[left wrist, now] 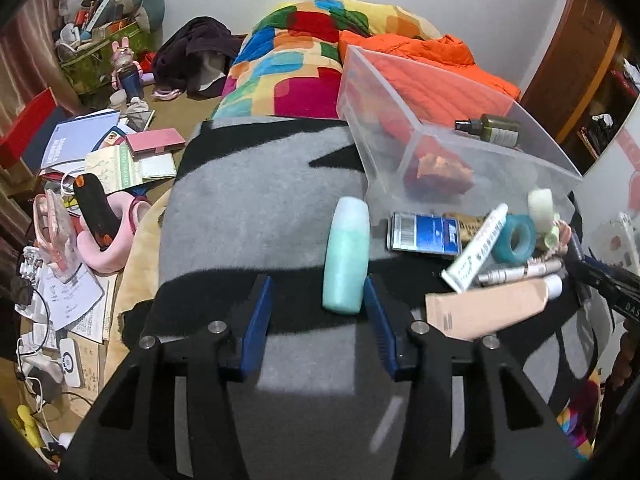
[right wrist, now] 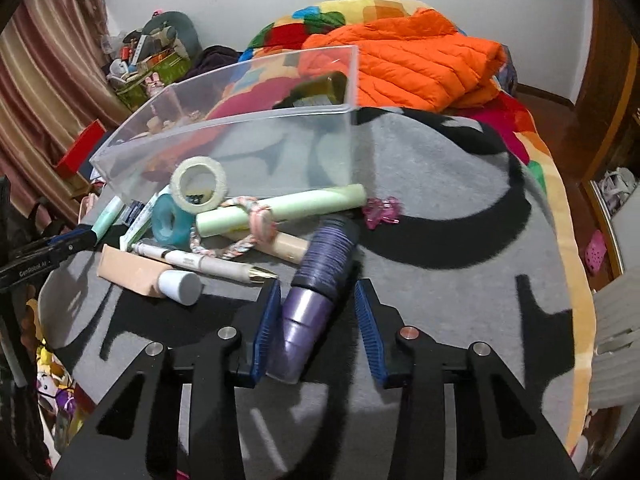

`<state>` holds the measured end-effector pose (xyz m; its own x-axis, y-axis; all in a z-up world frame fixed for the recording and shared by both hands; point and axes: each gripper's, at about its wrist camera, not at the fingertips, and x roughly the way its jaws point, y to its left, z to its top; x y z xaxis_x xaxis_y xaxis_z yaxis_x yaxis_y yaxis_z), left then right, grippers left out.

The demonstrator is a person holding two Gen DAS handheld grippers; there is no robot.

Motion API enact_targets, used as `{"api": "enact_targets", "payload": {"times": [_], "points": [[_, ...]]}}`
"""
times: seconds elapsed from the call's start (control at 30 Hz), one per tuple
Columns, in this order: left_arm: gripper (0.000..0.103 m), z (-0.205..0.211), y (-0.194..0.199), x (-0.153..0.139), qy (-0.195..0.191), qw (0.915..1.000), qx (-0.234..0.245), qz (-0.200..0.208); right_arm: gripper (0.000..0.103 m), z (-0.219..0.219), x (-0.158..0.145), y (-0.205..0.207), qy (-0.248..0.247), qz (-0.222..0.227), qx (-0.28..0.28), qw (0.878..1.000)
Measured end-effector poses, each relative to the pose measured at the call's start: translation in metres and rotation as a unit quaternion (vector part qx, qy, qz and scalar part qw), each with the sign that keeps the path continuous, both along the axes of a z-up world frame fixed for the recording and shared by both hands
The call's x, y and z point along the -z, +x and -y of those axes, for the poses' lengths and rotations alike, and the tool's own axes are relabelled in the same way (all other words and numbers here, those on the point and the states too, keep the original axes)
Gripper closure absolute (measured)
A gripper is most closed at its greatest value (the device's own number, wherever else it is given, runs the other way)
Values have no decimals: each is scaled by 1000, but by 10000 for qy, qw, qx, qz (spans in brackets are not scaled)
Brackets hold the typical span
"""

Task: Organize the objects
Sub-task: 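Grasp the mint-green tube with the left tool while the right tool grasps the purple bottle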

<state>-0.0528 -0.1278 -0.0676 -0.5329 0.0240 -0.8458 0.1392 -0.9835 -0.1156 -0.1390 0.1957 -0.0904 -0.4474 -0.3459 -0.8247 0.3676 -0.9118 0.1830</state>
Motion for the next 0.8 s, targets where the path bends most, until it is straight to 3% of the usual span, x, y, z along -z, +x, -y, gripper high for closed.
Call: {"api": "enact_targets", "payload": {"times": [0.27, 0.33, 0.37, 0.43, 0.63, 0.8], "points": [[57, -21, -26, 7, -571, 9980, 286, -19, 69, 7, 2, -10, 102, -93, 122, 9998], [66, -25, -26, 7, -723, 9968, 326, -65, 78, 8, 4, -9, 110, -90, 111, 9998], [77, -25, -24, 7, -737, 9966, 358, -79, 79, 8, 4, -8, 116, -130, 117, 9998], [79, -25, -21, 7, -774, 9963, 347, -121, 79, 6, 3, -3, 151, -197, 108, 9996], [79, -20, -4, -1, -617, 9975, 206, -257, 79, -5, -14, 6, 74, -391, 173, 9991], [79, -22, 8, -29, -390, 9969, 153, -672, 80, -10, -42, 4, -129, -705, 197, 9972]]}}
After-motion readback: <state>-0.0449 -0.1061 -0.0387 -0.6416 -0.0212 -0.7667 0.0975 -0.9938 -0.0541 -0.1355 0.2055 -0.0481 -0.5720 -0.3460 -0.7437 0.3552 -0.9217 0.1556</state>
